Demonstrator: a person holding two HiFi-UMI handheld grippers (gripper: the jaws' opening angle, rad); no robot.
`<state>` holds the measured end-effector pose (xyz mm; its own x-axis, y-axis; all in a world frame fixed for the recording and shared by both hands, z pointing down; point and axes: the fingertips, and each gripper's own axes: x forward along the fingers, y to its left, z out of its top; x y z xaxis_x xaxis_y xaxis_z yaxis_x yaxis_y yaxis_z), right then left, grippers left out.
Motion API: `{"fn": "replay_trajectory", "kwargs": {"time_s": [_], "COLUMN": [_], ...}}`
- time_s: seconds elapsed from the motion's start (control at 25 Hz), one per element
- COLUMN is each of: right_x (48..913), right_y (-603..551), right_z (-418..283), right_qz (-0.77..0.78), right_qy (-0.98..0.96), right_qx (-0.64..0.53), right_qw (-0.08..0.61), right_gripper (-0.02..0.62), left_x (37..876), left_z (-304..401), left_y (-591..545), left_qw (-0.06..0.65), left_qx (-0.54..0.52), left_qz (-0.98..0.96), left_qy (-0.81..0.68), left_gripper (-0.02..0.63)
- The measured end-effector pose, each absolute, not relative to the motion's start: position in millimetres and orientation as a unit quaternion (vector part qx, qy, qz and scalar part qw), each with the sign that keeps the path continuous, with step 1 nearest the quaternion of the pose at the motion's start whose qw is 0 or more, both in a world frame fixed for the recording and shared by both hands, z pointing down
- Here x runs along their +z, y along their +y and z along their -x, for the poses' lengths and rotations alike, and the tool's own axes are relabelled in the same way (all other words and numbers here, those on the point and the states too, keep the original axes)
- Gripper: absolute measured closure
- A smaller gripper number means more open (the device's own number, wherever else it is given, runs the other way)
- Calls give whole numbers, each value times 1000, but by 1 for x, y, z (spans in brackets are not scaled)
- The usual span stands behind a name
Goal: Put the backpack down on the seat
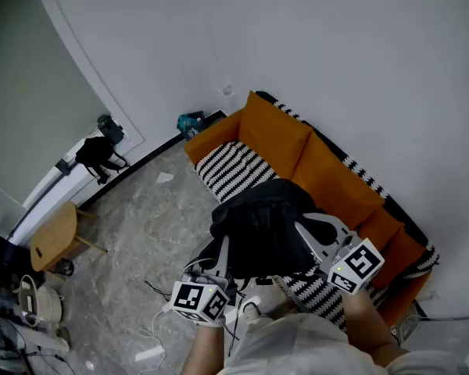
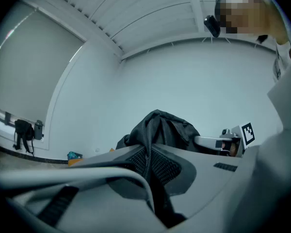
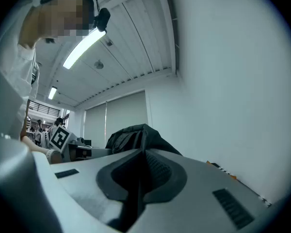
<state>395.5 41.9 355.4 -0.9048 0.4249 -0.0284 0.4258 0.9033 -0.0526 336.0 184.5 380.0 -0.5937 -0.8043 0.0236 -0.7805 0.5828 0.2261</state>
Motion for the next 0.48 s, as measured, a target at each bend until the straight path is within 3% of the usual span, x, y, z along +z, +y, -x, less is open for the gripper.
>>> {"fn": "replay_trajectory", "kwargs": {"time_s": [0.48], "right_x": [359], "right_y": [177], "right_z": [-337], "right_qz": [-243], "right_qy": [969], "right_qx": [-44], "right_qw": [19], "right_gripper": [572], "left_x": [375], "left_z": [-284], "left_y": [319], "left_qw": [36], "left_qx": [-110], "left_qz": [-443], "left_qy": [-889], "left_gripper": [569]}}
